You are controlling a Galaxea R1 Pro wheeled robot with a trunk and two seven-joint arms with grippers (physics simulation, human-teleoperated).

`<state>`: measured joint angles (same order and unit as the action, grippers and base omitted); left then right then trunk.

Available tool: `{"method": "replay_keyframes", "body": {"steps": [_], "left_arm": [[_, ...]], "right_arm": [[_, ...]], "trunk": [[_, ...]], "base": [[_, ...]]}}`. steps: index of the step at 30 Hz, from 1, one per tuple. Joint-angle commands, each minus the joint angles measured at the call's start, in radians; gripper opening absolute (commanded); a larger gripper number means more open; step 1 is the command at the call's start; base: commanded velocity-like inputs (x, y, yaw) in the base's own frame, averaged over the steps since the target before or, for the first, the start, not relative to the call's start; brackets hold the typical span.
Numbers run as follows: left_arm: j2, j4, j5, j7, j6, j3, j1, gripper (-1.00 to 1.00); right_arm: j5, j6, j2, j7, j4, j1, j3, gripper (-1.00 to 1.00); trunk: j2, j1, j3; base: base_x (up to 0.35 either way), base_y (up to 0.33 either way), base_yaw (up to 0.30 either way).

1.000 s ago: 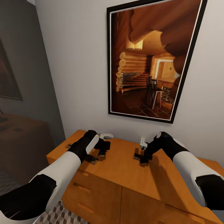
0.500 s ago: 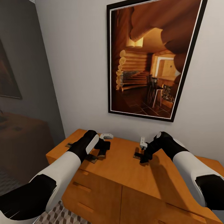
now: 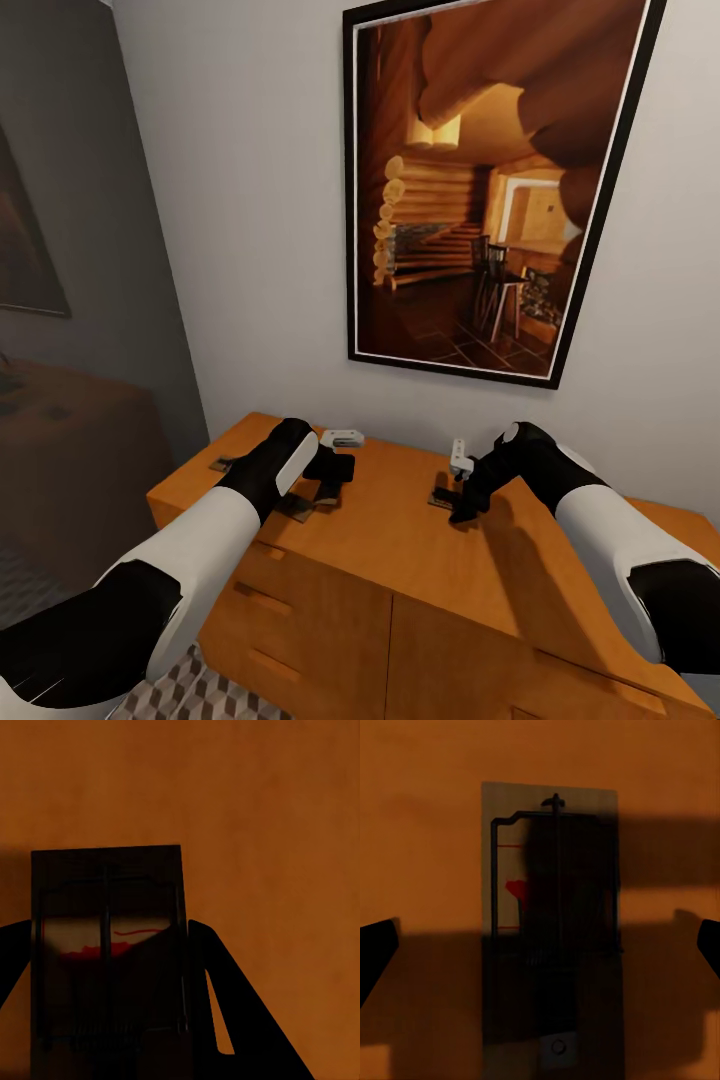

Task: Take the four mousetraps from the cabinet in the bathroom and place them on the bathroom floor. Make sure all four end up on the same floor surface, and ensure that at least two of them are either under or directly next to the same bathroom sink.

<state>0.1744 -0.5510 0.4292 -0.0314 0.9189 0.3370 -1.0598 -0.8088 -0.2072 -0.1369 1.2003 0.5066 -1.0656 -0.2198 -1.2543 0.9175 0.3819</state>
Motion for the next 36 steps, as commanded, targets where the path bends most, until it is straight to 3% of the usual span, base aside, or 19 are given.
{"method": "replay_keyframes", "body": {"steps": [1, 21, 22, 36], "left_arm": [[0.000, 0.000, -0.003, 0.000, 0.000, 0.000, 0.000, -1.00], [0.000, 0.000, -0.003, 0.001, 0.000, 0.000, 0.000, -1.00], [0.000, 0.000, -0.003, 0.001, 0.000, 0.000, 0.000, -1.00], [0.000, 0.000, -0.003, 0.001, 0.000, 0.000, 0.000, -1.00]], "right_arm": [[-0.001, 0.000, 0.000, 0.001, 0.000, 0.004, 0.000, 1.00], [-0.002, 0.001, 0.000, 0.001, 0.000, 0.004, 0.000, 1.00], [-0.002, 0.001, 0.000, 0.001, 0.000, 0.004, 0.000, -1.00], [-0.002, -0.003, 0.000, 0.002, 0.001, 0.004, 0.000, -1.00]], "trunk": [[0.000, 0.000, 0.000], [-0.021, 0.012, 0.010], [-0.021, 0.012, 0.010], [-0.021, 0.012, 0.010]], "base": [[0.000, 0.000, 0.000], [0.000, 0.000, 0.000], [0.000, 0.000, 0.000], [0.000, 0.000, 0.000]]}}
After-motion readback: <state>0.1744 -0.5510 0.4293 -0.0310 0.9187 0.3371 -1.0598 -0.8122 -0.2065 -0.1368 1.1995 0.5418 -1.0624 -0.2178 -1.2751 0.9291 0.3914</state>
